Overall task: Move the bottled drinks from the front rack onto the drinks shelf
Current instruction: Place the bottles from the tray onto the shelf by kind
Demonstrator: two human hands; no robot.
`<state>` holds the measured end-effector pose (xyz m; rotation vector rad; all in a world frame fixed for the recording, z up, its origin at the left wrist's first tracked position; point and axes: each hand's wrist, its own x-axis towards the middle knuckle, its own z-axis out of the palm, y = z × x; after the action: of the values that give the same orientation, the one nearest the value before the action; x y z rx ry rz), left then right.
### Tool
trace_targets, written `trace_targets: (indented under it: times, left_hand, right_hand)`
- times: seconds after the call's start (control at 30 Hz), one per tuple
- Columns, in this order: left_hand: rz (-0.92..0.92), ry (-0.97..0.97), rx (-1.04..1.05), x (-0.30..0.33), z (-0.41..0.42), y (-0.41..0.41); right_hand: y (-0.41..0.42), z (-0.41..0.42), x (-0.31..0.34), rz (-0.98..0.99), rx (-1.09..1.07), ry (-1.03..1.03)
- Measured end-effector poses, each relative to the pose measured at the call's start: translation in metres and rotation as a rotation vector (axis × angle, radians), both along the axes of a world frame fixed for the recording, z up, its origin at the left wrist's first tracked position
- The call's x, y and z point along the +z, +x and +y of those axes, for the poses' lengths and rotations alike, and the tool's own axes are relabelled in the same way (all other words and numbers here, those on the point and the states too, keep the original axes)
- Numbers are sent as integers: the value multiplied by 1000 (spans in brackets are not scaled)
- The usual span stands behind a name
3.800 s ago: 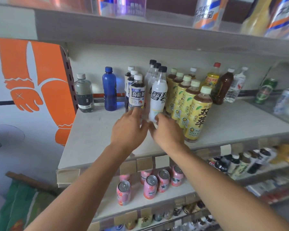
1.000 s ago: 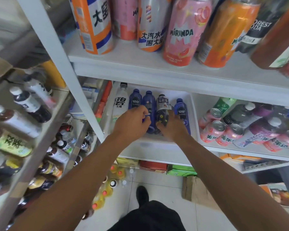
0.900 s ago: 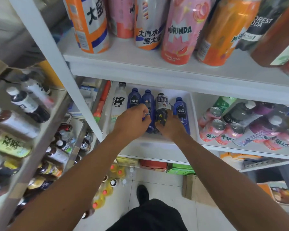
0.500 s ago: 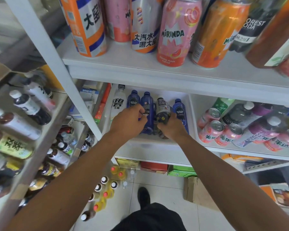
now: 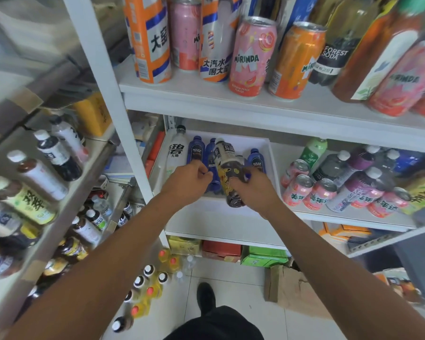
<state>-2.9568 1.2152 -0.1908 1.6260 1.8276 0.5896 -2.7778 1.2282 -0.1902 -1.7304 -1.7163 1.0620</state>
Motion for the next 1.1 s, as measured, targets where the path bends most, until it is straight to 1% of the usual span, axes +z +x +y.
trace_targets:
  times: [0.1, 0.13, 0.23, 0.3, 0.37, 0.6, 0.73, 0.8, 1.0, 1.1]
  left_hand:
    - [-97, -76, 19, 1, -19, -3]
    - [-180, -111, 24, 1, -27, -5]
    - [-554, -218, 59, 4, -60, -11]
    - [-743, -176, 108, 4, -78, -17]
    - [-835, -81, 178, 6, -96, -24]
    - [-910, 244, 324, 38, -158, -51]
    - [-819, 397, 417, 63, -200, -65]
    - [-829, 456, 458, 75, -224, -68]
    - [-748, 546, 642, 90, -306, -86]
    - [-645, 592, 755, 95, -352, -91]
  right_hand:
    - [-8, -31, 7, 50, 30, 21]
    - [-11, -42, 12, 38, 54, 40]
    - [-22, -75, 23, 41, 126, 113]
    - [-30, -94, 28, 80, 178, 153]
    - [-37, -109, 29, 110, 225, 174]
    - [-69, -142, 50, 233, 409, 201]
    - [-90, -165, 65, 288, 543, 225]
    - [-100, -179, 71, 317, 619, 226]
    - [-130, -230, 84, 404, 836, 193]
    - [-149, -260, 87, 432, 940, 187]
